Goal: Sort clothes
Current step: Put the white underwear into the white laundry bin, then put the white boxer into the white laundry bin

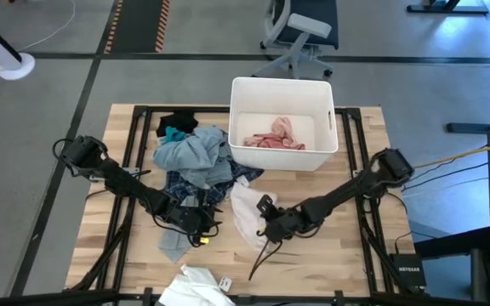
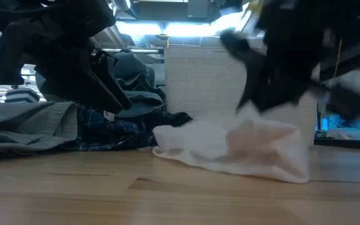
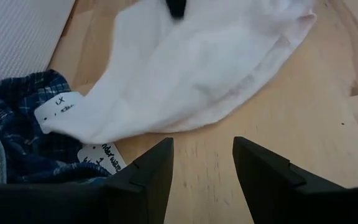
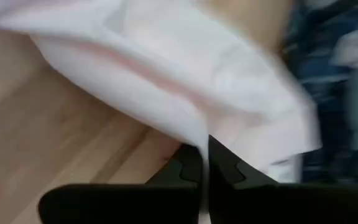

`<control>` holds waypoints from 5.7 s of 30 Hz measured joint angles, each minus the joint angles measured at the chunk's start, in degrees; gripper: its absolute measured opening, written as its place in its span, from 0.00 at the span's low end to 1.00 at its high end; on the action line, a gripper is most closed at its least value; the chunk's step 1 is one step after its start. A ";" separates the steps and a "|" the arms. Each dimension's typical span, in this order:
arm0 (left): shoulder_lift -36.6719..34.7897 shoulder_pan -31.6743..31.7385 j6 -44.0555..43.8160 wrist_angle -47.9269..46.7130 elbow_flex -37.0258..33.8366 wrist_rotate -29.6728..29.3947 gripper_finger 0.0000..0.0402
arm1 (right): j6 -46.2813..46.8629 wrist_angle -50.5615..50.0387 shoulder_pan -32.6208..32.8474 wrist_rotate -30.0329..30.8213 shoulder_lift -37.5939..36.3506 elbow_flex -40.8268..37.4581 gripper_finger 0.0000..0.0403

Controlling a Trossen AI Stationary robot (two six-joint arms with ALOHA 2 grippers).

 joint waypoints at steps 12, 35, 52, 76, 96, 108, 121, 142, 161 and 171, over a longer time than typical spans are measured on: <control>0.00 0.00 -0.14 -0.02 0.00 0.01 0.40 | 0.97 -11.95 -3.02 1.44 -16.82 6.33 0.01; 0.00 0.00 -0.23 0.02 0.02 0.01 0.40 | -19.23 -19.48 -33.45 12.84 -25.18 25.11 0.01; 0.00 0.00 -0.20 0.00 0.02 0.01 0.40 | -2.74 -9.88 -53.85 -3.45 -24.09 4.39 0.03; -8.16 -4.94 -7.07 -14.54 3.78 0.72 0.40 | -0.27 -32.15 -46.83 -3.48 -25.04 24.88 0.63; -14.97 -10.47 -19.73 -15.59 4.26 15.34 0.40 | 6.01 -54.78 -40.45 0.25 -25.43 24.53 0.63; -13.62 -14.60 -22.55 -7.27 4.26 21.04 0.40 | 15.19 -54.31 -28.13 -1.60 -30.71 24.55 0.63; -2.76 -17.29 -29.81 0.45 4.51 19.14 0.40 | 22.87 -53.74 -11.43 4.97 -29.36 24.57 0.63; 12.08 -23.15 -24.17 -17.34 21.11 9.73 0.40 | 40.07 -53.41 6.32 12.72 -20.03 24.57 0.63; 12.64 -16.06 -20.62 -29.90 21.07 11.74 0.03 | 46.29 -51.88 9.83 17.05 -12.79 24.57 0.63; 0.41 -5.81 -11.44 -30.54 21.00 2.66 0.01 | 46.50 -50.71 11.00 23.43 -11.97 24.57 0.63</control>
